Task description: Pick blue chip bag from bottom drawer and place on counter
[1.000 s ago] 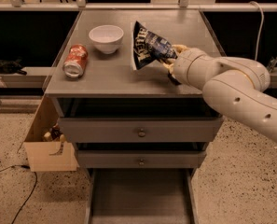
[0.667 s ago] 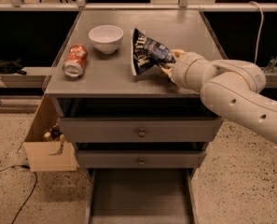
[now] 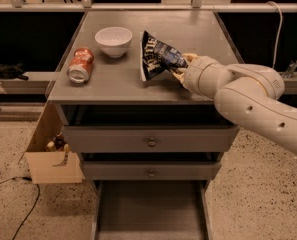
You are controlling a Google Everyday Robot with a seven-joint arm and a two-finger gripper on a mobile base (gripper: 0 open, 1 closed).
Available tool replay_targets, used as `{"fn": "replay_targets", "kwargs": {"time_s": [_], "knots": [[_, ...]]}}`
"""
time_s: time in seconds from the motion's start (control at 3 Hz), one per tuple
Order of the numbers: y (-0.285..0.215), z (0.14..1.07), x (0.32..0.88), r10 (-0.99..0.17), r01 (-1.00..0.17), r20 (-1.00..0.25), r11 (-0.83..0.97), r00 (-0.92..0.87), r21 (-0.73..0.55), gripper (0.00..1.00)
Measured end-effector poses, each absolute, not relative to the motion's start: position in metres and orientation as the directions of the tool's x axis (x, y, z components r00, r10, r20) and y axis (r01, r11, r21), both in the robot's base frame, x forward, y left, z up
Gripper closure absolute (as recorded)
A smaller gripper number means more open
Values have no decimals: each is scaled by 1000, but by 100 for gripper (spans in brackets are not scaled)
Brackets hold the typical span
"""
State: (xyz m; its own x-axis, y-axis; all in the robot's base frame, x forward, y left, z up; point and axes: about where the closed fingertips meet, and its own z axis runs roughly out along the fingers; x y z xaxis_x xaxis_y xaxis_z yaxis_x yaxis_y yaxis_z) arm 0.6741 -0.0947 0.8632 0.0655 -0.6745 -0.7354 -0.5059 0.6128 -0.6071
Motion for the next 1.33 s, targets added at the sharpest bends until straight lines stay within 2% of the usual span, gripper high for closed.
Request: {"fn": "replay_targets", "kwargs": {"time_s": [1.0, 1.33], "knots": [[-95, 863, 674, -675, -506, -735, 613, 66, -607, 12], [-94, 863, 674, -675, -506, -735, 613, 66, -607, 0]]}}
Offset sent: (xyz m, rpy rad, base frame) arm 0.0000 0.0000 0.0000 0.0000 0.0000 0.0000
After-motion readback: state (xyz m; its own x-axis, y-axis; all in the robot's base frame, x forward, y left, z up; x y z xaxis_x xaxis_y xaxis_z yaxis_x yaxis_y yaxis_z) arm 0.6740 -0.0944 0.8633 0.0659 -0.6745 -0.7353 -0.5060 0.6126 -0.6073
